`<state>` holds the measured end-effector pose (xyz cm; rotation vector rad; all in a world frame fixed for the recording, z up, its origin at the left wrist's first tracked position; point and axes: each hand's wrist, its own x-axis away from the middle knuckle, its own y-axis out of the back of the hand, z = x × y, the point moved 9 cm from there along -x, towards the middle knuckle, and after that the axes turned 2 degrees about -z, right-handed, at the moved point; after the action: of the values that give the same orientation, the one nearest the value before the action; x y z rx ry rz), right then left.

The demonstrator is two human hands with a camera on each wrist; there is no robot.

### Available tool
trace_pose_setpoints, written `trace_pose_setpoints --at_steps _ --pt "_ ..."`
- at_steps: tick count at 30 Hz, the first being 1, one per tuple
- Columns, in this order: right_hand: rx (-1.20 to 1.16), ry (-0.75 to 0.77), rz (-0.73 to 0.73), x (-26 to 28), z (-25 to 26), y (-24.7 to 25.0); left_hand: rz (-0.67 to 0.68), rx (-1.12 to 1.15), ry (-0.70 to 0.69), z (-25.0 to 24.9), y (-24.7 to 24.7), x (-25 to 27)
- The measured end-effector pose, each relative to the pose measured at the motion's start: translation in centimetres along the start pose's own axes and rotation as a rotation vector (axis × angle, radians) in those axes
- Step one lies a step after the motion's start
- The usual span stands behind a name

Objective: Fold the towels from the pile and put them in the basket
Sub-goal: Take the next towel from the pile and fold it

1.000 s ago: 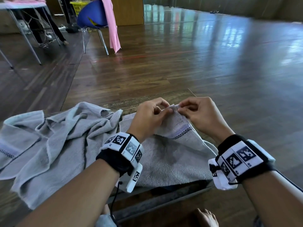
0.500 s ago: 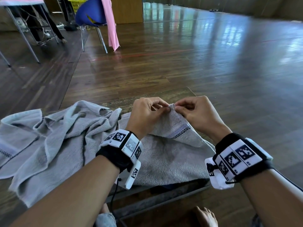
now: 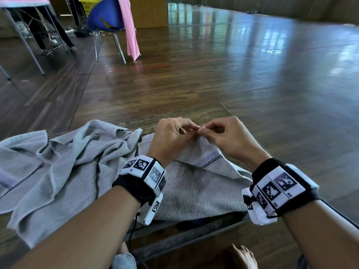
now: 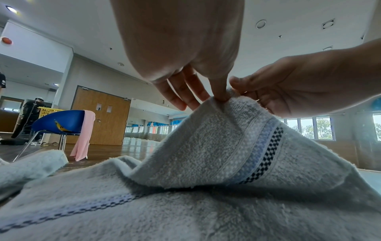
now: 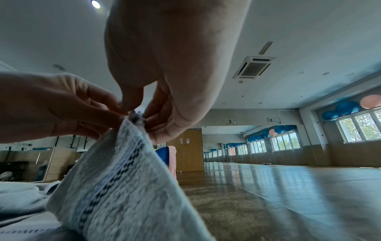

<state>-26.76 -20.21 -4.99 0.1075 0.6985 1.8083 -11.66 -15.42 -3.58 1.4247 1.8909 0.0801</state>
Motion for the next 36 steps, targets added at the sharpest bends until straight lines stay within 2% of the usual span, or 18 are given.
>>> trace_pose_setpoints --at_steps 3,7,15,21,27,31,36 --pt "0.006 0.000 -0.017 -0.1 -0.3 -0.2 0.023 -0.049 -0.020 -0.3 -0.3 0.0" --pt "0.072 0.050 -0.073 -0.2 0.1 0.3 0.052 -0.105 0.029 0.2 -0.7 -0.2" --pt "0.136 0.104 -0.052 0.3 0.9 -0.3 0.258 -0.021 0.029 -0.2 -2.1 0.4" --pt "0.171 0.138 -0.096 0.3 1.4 1.1 0.394 -0.159 0.080 2.0 -2.5 1.0" --pt "0.249 0.019 -0.299 -0.4 -1.6 6.9 0.363 -0.300 0.124 4.7 0.6 0.7" --pt "0.292 -0.099 -0.345 -0.4 -4.8 8.8 0.351 -0.334 0.173 6.0 2.7 0.9" --pt "0.287 -0.202 -0.376 -0.1 -7.1 9.6 0.231 -0.351 0.258 7.7 5.5 0.8"
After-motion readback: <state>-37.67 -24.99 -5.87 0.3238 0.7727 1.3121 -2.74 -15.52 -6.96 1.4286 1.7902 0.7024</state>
